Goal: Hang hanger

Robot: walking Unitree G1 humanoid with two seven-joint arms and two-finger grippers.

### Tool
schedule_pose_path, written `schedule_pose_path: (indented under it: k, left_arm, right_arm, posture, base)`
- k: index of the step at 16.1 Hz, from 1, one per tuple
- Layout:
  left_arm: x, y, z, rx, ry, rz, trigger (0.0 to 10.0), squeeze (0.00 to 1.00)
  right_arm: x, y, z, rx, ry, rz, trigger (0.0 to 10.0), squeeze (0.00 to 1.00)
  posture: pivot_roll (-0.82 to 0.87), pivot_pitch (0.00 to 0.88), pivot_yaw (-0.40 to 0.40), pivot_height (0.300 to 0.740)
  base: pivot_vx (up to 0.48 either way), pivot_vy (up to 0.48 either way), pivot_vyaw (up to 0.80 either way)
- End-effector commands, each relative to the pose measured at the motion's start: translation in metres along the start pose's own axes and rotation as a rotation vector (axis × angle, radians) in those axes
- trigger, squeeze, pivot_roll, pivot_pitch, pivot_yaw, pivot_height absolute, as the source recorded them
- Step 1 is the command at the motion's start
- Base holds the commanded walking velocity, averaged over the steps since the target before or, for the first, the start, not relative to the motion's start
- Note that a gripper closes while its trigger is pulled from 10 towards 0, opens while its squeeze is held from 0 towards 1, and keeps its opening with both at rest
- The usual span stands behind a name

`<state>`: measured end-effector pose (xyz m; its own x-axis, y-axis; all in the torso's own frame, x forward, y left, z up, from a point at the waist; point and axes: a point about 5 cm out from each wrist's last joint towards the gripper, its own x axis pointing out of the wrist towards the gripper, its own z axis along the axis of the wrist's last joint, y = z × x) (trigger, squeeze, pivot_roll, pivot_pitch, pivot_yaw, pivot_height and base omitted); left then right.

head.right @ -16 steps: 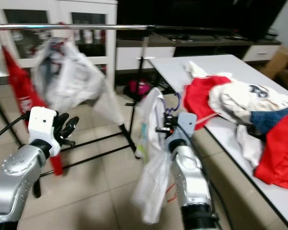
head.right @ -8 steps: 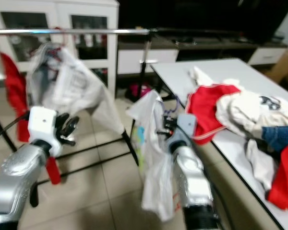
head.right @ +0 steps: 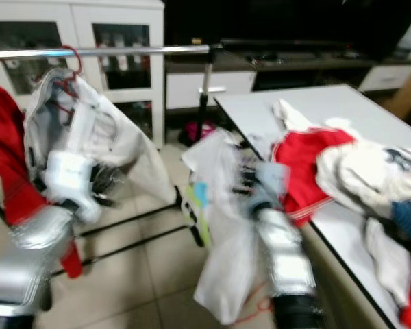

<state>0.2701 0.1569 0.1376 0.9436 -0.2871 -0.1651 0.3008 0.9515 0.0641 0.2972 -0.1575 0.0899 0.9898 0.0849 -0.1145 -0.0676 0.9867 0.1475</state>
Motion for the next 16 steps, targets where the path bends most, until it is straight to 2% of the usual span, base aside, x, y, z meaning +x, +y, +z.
schedule_pose_path:
  k: [1,8,10,13,16]
  left_arm:
    - [-0.002,0.008,0.002,0.016,-0.008,0.029,10.0,0.0]
    - [-0.002,0.006,0.001,0.016,-0.01,0.024,10.0,0.0]
    - [-0.003,0.006,0.001,0.017,-0.01,0.025,10.0,0.0]
    - [-0.004,0.006,0.0,0.019,-0.012,0.026,10.0,0.0]
    - [-0.004,0.006,0.0,0.019,-0.013,0.03,10.0,0.0]
  right_arm:
    - [0.004,0.009,0.01,0.0,-0.046,0.03,10.0,0.0]
    - [0.006,0.012,0.011,-0.018,-0.042,0.058,10.0,0.0]
    - [0.007,0.018,0.011,-0.035,-0.041,0.104,10.0,0.0]
    - [0.006,0.025,0.01,-0.071,-0.038,0.16,10.0,0.0]
    - [0.007,0.027,0.01,-0.072,-0.037,0.166,10.0,0.0]
  posture:
    - [-0.03,0.0,-0.107,0.74]
    - [-0.02,0.0,-0.118,0.74]
    - [-0.02,0.0,-0.122,0.74]
    - [-0.02,0.0,-0.127,0.74]
    - [-0.01,0.0,-0.131,0.74]
  base:
    - [0.36,0.0,0.0]
    - [0.365,0.0,0.0]
    - [0.364,0.0,0.0]
    - [0.366,0.0,0.8]
    - [0.368,0.0,0.8]
